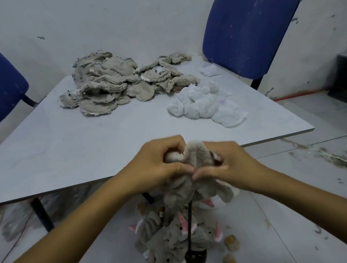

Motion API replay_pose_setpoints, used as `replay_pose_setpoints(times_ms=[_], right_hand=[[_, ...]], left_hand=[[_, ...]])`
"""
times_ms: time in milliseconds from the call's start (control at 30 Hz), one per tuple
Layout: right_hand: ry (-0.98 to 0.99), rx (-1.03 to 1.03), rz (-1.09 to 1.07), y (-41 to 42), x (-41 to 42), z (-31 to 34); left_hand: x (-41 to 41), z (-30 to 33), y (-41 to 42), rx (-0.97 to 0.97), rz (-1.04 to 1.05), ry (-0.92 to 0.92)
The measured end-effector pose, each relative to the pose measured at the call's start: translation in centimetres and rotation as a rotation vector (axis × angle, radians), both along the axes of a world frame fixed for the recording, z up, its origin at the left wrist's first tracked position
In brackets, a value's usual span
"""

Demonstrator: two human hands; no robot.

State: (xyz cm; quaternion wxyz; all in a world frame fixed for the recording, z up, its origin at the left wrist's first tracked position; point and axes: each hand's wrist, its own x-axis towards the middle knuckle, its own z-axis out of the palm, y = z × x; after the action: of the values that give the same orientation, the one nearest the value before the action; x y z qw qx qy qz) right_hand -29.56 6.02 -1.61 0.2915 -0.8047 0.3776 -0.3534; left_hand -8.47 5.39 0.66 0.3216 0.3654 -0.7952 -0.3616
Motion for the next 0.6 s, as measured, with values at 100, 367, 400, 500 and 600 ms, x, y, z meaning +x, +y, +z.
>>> replay_pose_setpoints(times_ms=[100,367,400,500,600], right_hand=[[0.101,0.236,0.100,-0.3,-0.5,-1.6],[-0.220,0.068,0.060,-0.6,-0.7,1.8],[-0.219,0.046,0.053,-0.4,-0.6,2.1],[-0.164,0.032,0.011,-0.1,-0.2,2.2],[-0.114,-0.010,0.001,-0.2,-0.1,2.3]], left_hand=[[-0.1,-0.9,0.3,0.034,-0.042,-0.039],[3.1,0.4,-0.9,0.096,-0.024,-0.020],[3.2,0.0,-0.8,0.079,-0.024,-0.130],[3.0,-0.5,-0.5,0.012,-0.034,-0.223],[2.4,0.7,0.0,0.115,-0.035,0.091]])
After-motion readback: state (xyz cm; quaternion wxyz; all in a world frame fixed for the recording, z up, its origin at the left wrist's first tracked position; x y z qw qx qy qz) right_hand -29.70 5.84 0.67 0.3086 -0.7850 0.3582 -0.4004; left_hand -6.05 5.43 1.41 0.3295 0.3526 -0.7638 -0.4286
